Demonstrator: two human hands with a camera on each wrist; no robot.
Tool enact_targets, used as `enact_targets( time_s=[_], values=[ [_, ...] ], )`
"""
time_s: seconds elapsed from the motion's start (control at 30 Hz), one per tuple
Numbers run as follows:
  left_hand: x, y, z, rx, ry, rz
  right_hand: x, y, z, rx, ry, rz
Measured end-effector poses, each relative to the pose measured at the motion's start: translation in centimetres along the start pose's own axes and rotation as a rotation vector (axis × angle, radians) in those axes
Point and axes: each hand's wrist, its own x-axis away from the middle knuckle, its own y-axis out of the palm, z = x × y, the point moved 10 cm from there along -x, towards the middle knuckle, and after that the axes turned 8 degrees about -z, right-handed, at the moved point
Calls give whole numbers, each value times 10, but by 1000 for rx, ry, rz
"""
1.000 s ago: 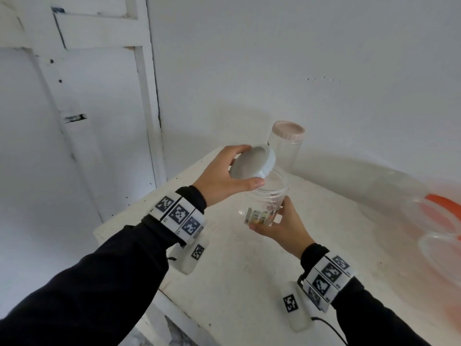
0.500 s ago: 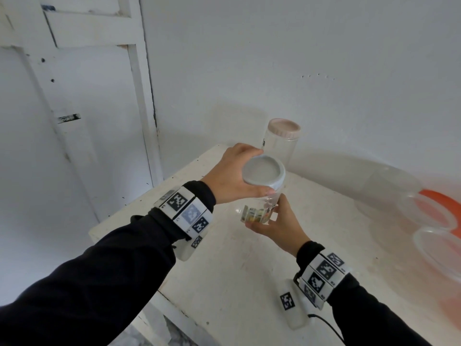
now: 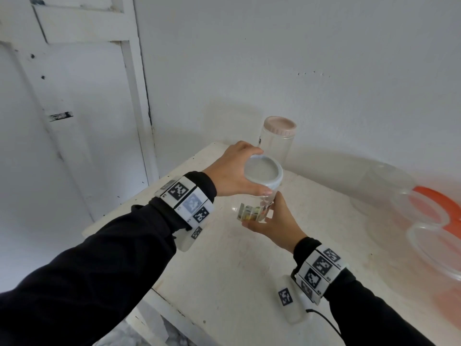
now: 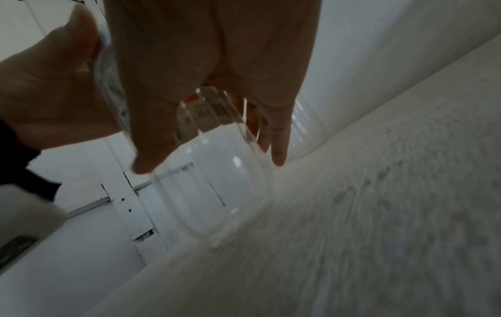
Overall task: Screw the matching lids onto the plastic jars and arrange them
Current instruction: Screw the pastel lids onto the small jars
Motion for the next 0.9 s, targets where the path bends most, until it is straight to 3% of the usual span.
enact_targets(
  time_s=[0.13, 0.33, 0.5, 0.67, 0.9],
  values=[
    [7, 6, -10, 193, 5, -16, 3, -1, -6, -67, 46, -178],
    [19, 28, -45, 517, -69, 28, 0, -47, -69, -114, -42, -103],
    [19, 42, -56, 521, -77, 117, -15, -43, -121, 314, -71, -208],
    [19, 45, -49, 541, -35, 102, -24, -22, -140, 865, -31, -391],
    [18, 54, -66, 537, -108, 74, -32, -9, -142, 1131, 105, -563]
  ],
)
